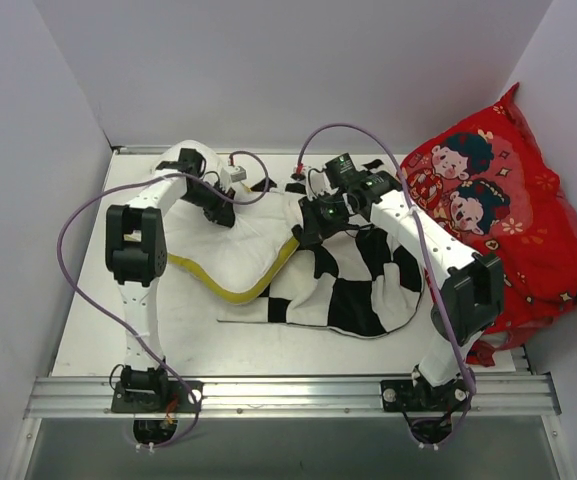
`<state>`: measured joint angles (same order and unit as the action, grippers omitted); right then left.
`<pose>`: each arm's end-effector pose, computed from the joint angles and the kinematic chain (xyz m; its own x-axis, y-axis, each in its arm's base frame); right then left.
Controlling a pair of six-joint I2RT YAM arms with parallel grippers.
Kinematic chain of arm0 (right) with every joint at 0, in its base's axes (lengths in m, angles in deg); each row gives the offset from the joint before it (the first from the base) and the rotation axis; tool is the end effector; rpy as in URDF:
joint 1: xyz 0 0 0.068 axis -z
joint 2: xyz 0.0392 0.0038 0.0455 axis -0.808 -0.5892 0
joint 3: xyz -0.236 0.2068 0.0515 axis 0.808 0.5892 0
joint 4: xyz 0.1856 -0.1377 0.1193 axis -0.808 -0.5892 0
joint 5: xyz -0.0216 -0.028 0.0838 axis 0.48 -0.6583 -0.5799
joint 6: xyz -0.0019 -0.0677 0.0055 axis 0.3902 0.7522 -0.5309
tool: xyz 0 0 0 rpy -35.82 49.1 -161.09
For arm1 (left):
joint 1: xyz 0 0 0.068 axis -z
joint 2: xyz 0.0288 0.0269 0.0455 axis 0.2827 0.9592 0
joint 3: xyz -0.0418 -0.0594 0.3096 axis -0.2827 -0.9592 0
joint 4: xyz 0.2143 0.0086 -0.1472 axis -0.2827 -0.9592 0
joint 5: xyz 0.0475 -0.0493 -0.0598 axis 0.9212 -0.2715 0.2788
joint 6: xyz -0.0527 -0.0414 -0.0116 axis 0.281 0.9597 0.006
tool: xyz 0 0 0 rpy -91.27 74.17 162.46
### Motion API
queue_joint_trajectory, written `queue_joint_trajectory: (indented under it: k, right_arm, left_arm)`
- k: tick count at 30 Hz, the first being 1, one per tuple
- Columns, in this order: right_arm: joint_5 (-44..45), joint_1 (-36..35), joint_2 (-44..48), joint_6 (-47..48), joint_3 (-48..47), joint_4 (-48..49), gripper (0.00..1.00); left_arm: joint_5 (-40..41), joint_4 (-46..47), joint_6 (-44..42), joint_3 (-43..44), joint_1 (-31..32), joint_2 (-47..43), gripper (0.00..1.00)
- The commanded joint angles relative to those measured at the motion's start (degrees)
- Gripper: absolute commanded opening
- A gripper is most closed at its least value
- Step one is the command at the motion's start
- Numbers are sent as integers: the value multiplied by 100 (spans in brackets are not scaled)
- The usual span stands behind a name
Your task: Put the pillow into the pillowcase
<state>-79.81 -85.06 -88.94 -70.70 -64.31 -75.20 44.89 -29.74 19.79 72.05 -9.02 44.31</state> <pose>0.3292 0.2313 0.3511 -0.5678 -0.3960 -0.7216 -0.7822 0.5327 0.3231 0.4864 -0.1019 0.2062 -0.5932 0.5199 -0.6147 0.8009 0.4588 -0.3848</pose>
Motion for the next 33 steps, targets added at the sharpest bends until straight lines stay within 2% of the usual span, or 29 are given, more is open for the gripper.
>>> queue_joint_trajectory:
  k: [1, 5, 11, 14, 15, 17, 18, 19, 20, 22, 23, 24, 25, 28, 29, 33]
  right_arm:
    - [-29, 39, -275, -195, -430, -198, 0]
    - [-11, 101, -442, -422, -387, -119, 3]
    - [-28, 329, -363, -555, -70, -57, 3]
    - [-72, 461, -345, -608, -61, -40, 8]
    - [-72, 505, -345, -599, -70, -40, 15]
    - [-81, 602, -284, -582, -61, -57, 32]
    - [15, 733, -240, -582, -35, -92, 50]
    - [94, 821, -136, -564, 0, -127, 57]
    - [147, 917, -56, -556, 114, -171, 61]
    - [121, 1276, 224, -555, 333, -303, 62]
    - [52, 1418, 339, -582, 448, -321, 62]
    - [-27, 1533, 453, -582, 718, -399, 60]
    - [-202, 1760, 681, -573, 860, -443, 59]
    - [-860, 1999, 1085, -573, 1528, -567, 53]
    - [-1037, 2017, 1174, -582, 1695, -593, 52]
    - [-1478, 1894, 1570, -1036, 2635, -297, 51]
  left_arm:
    - [292, 1876, 1638, -909, 420, -714, 0]
    - [388, 2555, 2936, -1437, 534, -960, 0]
    - [-429, 4374, 4915, -2675, 499, -1856, 0]
    - [79, 4508, 4910, -3053, 701, -2295, 0]
    - [420, 4508, 4866, -3160, 762, -2349, 18]
    - [528, 4263, 4463, -3205, 763, -2463, 36]
    - [477, 4140, 4261, -3231, 737, -2542, 41]
    - [354, 3895, 3746, -3257, 658, -2656, 51]
    - [75, 3788, 3392, -3327, 605, -2996, 70]
    - [-68, 3349, 2654, -3555, 561, -3402, 81]
    - [-112, 3156, 1807, -3617, 578, -3804, 83]
    - [-182, 2684, 1380, -3670, 622, -4000, 85]
    - [-79, 2453, 541, -3792, 736, -4176, 88]
    - [598, 1846, -737, -4178, 1447, -4721, 89]
    - [982, 1827, -916, -4319, 1892, -4896, 89]
    - [1740, 2089, -1340, -4847, 2915, -5144, 90]
